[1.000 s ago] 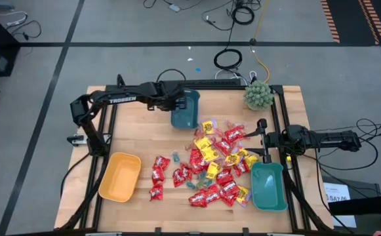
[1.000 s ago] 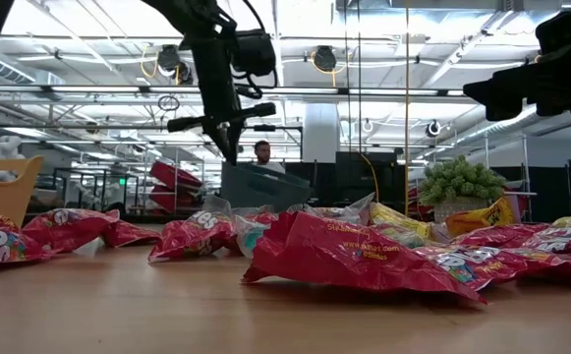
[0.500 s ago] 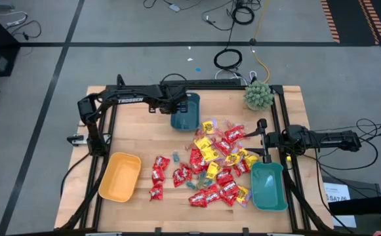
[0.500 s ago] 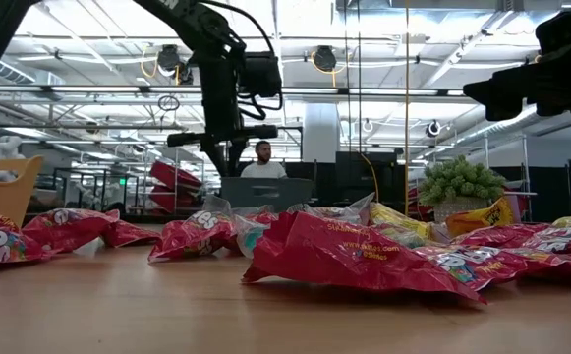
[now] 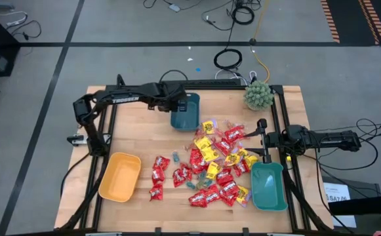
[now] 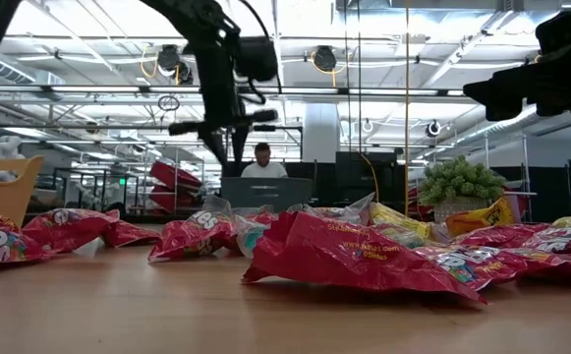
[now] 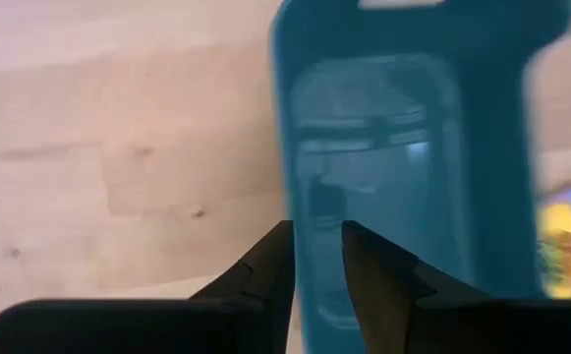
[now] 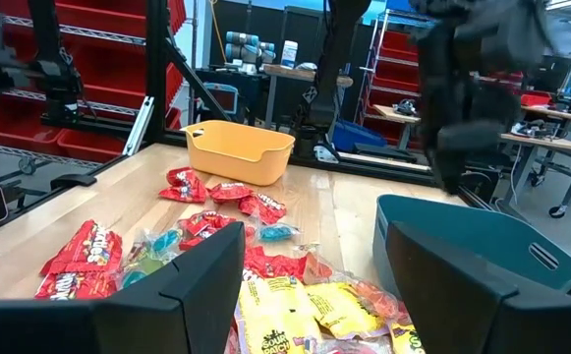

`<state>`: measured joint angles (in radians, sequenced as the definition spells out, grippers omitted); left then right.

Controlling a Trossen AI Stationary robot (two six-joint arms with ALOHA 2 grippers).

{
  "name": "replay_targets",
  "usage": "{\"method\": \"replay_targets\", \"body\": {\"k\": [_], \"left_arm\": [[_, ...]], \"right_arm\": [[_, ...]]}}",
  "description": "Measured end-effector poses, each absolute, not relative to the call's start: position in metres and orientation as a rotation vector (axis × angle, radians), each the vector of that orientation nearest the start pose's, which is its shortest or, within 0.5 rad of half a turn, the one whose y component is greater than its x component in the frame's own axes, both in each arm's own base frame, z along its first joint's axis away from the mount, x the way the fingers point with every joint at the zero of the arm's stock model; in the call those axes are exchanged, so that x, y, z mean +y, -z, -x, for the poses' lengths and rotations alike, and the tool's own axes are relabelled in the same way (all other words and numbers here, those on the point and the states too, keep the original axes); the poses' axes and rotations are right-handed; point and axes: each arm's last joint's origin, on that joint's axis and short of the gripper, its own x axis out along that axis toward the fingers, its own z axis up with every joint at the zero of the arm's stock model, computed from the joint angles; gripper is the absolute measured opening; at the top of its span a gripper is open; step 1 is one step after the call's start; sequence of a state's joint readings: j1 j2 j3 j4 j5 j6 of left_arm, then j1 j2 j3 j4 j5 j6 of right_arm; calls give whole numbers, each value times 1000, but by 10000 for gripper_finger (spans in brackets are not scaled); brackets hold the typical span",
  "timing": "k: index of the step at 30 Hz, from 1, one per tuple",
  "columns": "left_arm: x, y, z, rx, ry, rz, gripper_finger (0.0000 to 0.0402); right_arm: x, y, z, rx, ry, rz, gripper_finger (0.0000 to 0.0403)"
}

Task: Sort candy
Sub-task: Move the yellow bin to the top left of the table

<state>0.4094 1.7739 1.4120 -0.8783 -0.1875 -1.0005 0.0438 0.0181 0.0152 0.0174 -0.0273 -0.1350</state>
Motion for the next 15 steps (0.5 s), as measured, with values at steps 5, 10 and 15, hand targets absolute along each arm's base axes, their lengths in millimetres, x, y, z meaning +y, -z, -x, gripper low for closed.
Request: {"method": "replay_targets", "body": {"k": [5, 10, 15], "left_arm": [[136, -272, -308, 892, -993, 851, 98], [100, -298, -278, 1037, -969, 691, 98], [53, -311, -238, 1130, -1072, 594, 99]], "right_arm": [[5, -169, -98, -19, -70, 135, 242], [5, -169, -98, -19, -70, 135, 242], [5, -169, -98, -19, -70, 135, 242]]}}
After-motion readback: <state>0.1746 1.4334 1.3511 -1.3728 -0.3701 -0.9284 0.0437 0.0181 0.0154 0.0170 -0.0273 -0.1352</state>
